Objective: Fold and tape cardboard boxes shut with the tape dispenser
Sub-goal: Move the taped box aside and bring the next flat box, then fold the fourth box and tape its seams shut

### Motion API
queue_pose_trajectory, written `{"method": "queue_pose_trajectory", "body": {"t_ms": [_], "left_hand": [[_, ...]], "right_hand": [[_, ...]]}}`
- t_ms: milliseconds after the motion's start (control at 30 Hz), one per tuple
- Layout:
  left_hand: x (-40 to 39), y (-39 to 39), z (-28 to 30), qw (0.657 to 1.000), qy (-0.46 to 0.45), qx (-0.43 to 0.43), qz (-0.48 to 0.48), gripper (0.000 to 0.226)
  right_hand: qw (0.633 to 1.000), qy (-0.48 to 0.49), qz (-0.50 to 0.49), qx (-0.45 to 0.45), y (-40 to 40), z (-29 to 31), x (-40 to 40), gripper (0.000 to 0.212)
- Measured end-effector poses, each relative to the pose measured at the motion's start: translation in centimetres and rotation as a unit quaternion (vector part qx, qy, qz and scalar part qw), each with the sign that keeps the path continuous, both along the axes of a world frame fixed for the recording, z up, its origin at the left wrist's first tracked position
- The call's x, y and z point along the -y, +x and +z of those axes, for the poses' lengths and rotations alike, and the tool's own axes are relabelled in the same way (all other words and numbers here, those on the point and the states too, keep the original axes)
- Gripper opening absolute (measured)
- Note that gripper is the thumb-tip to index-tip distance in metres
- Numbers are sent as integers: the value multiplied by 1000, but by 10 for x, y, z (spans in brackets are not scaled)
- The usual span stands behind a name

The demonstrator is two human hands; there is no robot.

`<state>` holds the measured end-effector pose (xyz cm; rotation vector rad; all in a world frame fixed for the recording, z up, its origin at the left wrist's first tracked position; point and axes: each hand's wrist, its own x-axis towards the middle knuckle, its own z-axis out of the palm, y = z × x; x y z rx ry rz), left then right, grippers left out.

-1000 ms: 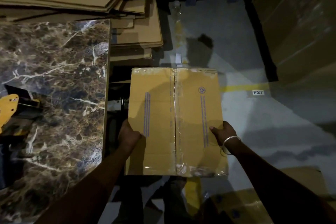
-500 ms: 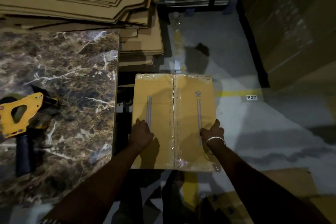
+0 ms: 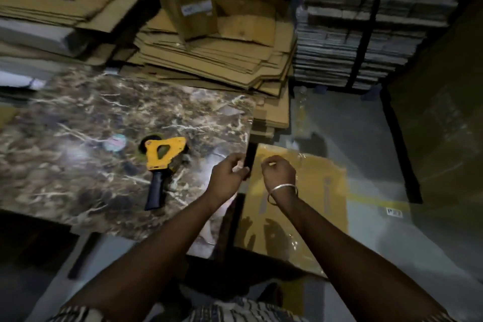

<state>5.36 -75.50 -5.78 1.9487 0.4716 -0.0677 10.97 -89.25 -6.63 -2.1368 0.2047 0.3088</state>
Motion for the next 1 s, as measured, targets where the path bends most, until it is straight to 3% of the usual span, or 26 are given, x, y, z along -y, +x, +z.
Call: {"method": "queue_pose_trajectory", "body": {"t_ms": [133,233,533,667,1000], "left_hand": [[-88,-21,19,998,-18,34,42,38],[-168,-44,18,994,-23,49,94,28],[-395,-133,23,965,-19,48,255,13],[-464,-156,28,949,2,56,310,19],[-619,-193,65,884,52,64,460,21]], "right_hand": [[998,10,38,48,-13,24,-83,10],[992,4,90,94,-32,24,-154,17],[974,14,225,7,-98,9,-374,17],[959,15,281,-26,-101,5,-452,14],[902,34,431,-16,-101,71,-653,18]]}}
